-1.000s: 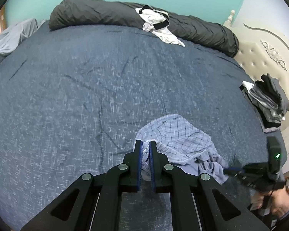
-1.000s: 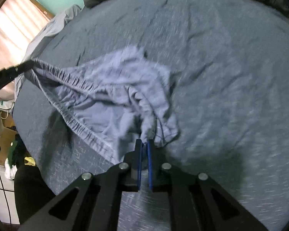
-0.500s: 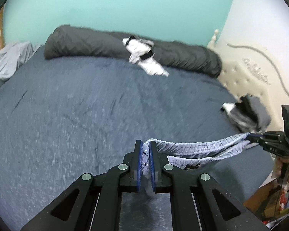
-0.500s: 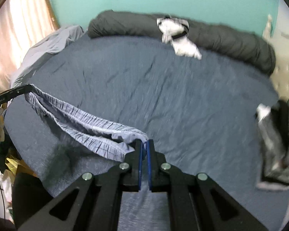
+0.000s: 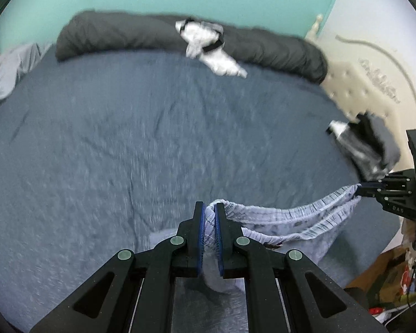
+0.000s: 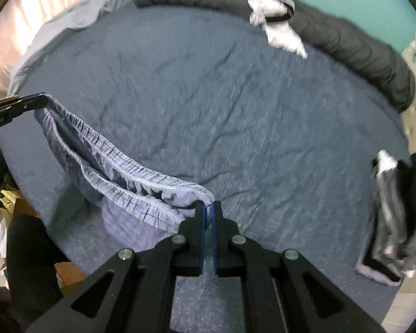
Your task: Fold clothes
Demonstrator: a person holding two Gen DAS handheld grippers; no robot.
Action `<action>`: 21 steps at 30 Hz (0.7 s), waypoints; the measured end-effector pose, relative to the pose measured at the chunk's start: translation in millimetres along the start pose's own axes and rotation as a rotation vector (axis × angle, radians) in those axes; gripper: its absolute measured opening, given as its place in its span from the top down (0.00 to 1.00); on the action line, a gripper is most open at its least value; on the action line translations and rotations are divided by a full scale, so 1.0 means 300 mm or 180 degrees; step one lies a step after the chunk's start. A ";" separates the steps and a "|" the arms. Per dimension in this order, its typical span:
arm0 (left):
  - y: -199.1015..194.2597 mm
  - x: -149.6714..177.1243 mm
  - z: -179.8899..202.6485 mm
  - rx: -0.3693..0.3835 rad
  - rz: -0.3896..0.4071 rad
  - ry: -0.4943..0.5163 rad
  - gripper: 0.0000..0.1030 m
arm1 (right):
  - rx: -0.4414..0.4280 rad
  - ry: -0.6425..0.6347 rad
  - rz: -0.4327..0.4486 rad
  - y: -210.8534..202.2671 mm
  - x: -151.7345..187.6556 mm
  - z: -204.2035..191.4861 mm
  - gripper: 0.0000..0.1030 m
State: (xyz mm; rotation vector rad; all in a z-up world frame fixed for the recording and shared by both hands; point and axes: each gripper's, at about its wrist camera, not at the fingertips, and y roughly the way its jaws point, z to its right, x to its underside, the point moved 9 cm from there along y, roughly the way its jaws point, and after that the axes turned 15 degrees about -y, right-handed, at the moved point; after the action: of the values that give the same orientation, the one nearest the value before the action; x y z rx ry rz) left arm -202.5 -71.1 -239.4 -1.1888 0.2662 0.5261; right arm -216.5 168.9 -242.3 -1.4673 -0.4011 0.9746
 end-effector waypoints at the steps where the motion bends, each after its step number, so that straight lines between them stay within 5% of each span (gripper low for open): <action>1: 0.032 0.008 -0.008 -0.0015 -0.0032 -0.0012 0.93 | -0.0003 0.0034 -0.0054 0.059 0.005 0.009 0.96; 11: 0.300 -0.010 -0.089 -0.0059 -0.0174 -0.0189 0.93 | -0.0219 0.0618 0.0054 0.369 -0.020 0.180 0.96; 21: 0.488 0.008 -0.133 0.0066 -0.0233 -0.0417 0.93 | -0.0558 0.1118 0.0069 0.455 0.035 0.239 0.86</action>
State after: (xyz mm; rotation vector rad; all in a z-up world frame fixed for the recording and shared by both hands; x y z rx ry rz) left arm -273.8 -67.7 -373.4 -1.1344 0.1157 0.5335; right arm -305.9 199.1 -364.6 -1.7675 -0.2177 0.6919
